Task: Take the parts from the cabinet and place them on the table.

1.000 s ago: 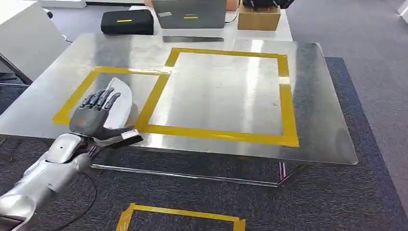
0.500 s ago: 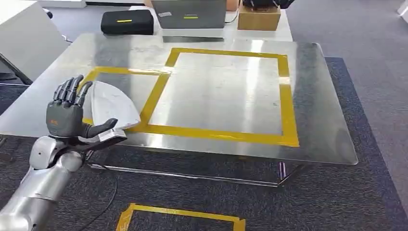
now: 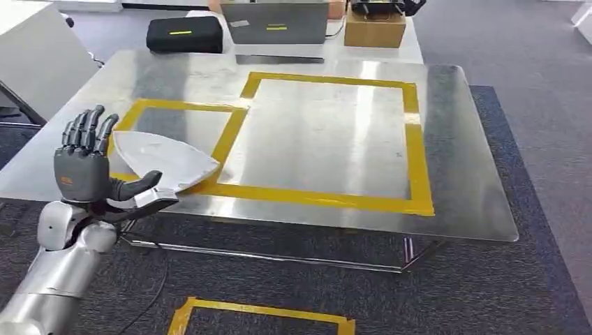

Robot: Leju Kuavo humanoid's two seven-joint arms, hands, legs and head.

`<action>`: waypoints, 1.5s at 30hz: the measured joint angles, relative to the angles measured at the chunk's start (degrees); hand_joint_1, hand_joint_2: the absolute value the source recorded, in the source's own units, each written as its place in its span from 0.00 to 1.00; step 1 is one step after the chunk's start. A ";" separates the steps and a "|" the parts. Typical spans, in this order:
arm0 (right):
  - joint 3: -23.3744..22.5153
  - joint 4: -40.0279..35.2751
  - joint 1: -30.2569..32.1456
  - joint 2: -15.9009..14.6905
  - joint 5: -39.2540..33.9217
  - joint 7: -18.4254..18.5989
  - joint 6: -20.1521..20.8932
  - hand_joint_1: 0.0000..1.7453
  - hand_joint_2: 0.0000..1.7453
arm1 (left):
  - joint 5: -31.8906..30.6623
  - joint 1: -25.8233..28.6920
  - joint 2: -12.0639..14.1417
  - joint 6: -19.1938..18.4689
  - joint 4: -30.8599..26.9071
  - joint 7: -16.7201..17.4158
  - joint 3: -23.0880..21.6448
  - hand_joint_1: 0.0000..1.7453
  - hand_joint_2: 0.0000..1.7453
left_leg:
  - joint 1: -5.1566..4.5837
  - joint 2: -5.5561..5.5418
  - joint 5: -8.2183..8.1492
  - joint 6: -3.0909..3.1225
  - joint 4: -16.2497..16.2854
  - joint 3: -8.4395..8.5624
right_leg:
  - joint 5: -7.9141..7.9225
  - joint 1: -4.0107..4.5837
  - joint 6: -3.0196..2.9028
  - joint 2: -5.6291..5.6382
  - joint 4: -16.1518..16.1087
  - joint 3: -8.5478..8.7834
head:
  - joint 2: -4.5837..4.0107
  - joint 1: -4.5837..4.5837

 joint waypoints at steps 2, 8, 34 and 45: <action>-0.07 0.11 0.16 0.00 0.00 0.09 -0.04 0.00 0.00 | -0.02 0.53 -0.24 0.00 0.02 0.11 -0.02 0.00 0.00 | 0.16 0.26 -0.35 -0.36 0.25 0.01 | 0.19 -0.45 0.76 -0.19 3.23 -2.35 | -0.02 0.00; -0.30 0.55 0.14 0.42 0.00 0.37 -0.11 0.00 0.00 | -0.17 0.70 -0.39 0.00 0.02 0.28 0.00 0.00 0.00 | 0.63 0.41 -2.75 -3.04 3.76 -0.72 | 6.81 -1.14 0.48 -0.24 -10.93 4.71 | 0.00 0.48; -0.57 0.94 0.27 0.63 0.00 1.05 0.11 0.00 0.00 | -1.05 0.07 -0.70 0.00 0.37 1.22 -0.35 0.00 0.00 | -0.38 2.61 -1.53 -0.49 3.35 -1.90 | 2.77 -0.19 0.21 -0.28 1.25 -1.79 | 0.00 0.15; -0.57 1.01 -0.26 0.63 0.17 1.49 0.11 0.00 0.00 | -0.92 0.10 0.00 0.00 0.35 2.51 -0.50 0.00 0.00 | -0.16 2.95 -8.09 -3.32 14.25 -6.03 | 7.48 -0.07 -2.36 -0.61 -12.24 5.37 | 0.00 -0.33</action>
